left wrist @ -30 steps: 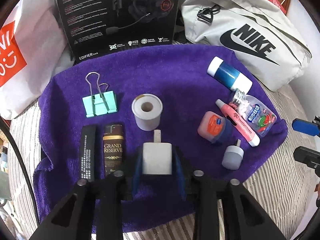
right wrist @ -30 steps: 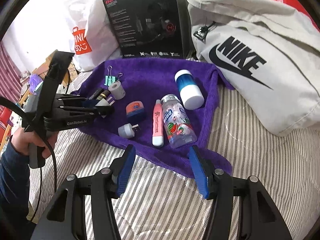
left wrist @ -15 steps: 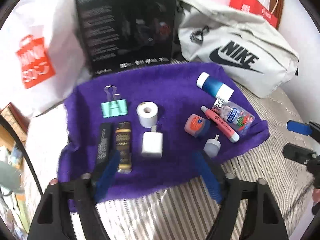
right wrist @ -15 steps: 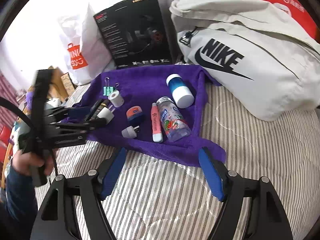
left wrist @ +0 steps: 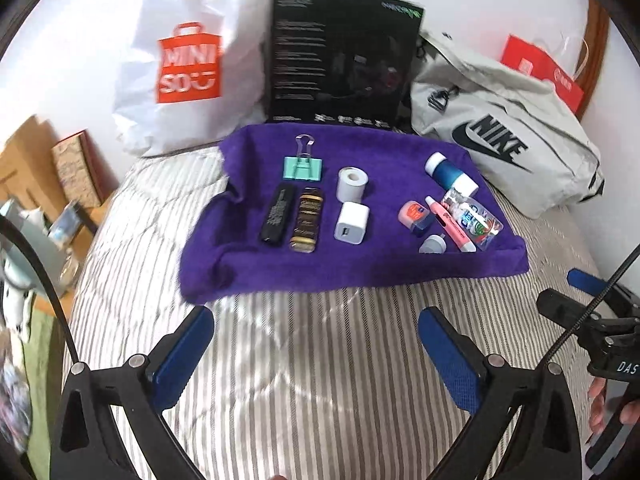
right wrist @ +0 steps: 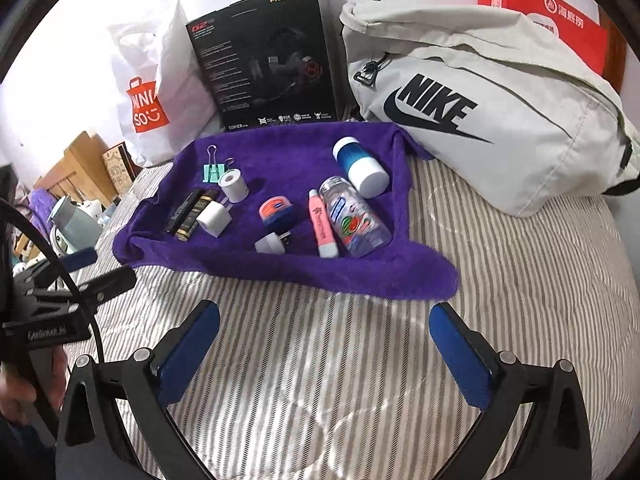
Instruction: Organize rigid objects
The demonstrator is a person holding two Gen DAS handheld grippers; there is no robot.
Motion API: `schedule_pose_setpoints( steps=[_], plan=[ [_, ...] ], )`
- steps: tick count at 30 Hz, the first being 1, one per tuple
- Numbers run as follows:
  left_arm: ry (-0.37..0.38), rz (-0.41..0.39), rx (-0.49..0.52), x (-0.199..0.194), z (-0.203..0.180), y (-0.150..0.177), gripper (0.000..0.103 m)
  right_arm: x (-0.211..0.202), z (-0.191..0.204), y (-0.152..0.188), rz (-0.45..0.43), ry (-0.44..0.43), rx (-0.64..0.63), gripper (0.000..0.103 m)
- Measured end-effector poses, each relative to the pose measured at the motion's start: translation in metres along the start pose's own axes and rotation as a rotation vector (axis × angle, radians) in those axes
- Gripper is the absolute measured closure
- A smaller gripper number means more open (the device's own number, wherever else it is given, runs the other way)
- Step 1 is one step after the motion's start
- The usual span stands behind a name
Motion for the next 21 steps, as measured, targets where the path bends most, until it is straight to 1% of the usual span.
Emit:
schedule_pose_setpoints(
  steps=[3, 7, 13, 21],
  plan=[
    [-0.022, -0.017, -0.010, -0.011, 0.004, 0.008, 0.000, -0.007, 0.004, 0.006, -0.006, 0.000, -0.001, 0.000],
    [-0.066, -0.031, 0.007, -0.021, 0.003, 0.021, 0.000, -0.017, 0.006, 0.013, -0.010, 0.013, -0.010, 0.000],
    [-0.069, -0.043, 0.028, -0.035, -0.004, 0.030, 0.000, -0.033, 0.005, 0.022, -0.016, 0.035, -0.020, 0.000],
    [-0.071, -0.052, 0.026, -0.045, -0.004, 0.030, 0.000, -0.041, 0.001, 0.026, -0.022, 0.061, -0.030, 0.000]
  ],
)
Point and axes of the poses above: each gripper's, at about its wrist camera, not at the fingertips, and x roughly the way its jaws point, z to its left, y to its underside, the point moved 10 cm from there along x, roughly the way its jaws point, and after that the axes turned 5 degrees about -z, right-handed, at the moved point
